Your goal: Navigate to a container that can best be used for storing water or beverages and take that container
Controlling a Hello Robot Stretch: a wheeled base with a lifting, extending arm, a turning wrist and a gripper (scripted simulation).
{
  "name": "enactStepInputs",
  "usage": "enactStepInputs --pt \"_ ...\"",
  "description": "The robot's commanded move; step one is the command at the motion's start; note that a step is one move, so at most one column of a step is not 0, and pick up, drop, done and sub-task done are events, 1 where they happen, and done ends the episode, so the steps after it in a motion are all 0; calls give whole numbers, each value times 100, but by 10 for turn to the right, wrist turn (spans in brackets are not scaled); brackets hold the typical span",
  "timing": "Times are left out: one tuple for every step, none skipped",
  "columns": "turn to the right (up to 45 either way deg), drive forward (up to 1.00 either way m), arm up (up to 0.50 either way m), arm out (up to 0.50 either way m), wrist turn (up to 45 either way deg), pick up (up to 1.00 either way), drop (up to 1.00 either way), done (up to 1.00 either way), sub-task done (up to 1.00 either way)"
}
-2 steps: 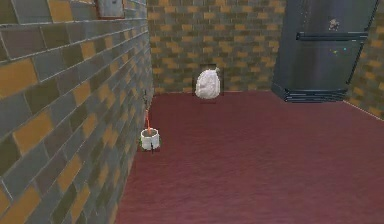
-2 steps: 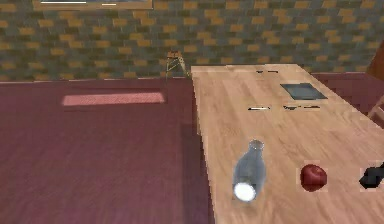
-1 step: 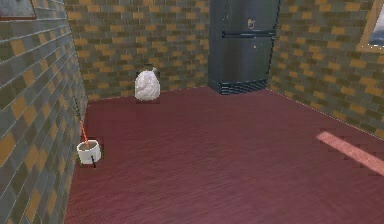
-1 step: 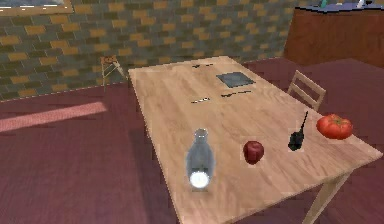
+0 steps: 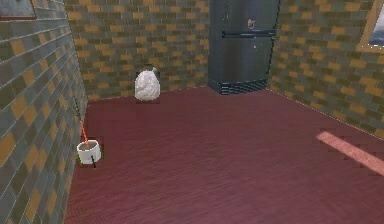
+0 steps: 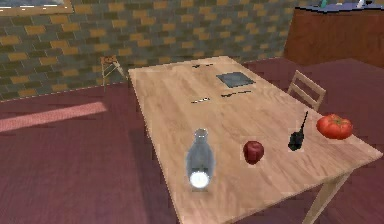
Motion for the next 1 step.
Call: enactStepInputs --pt "0 0 34 0 0 0 0 0 0"
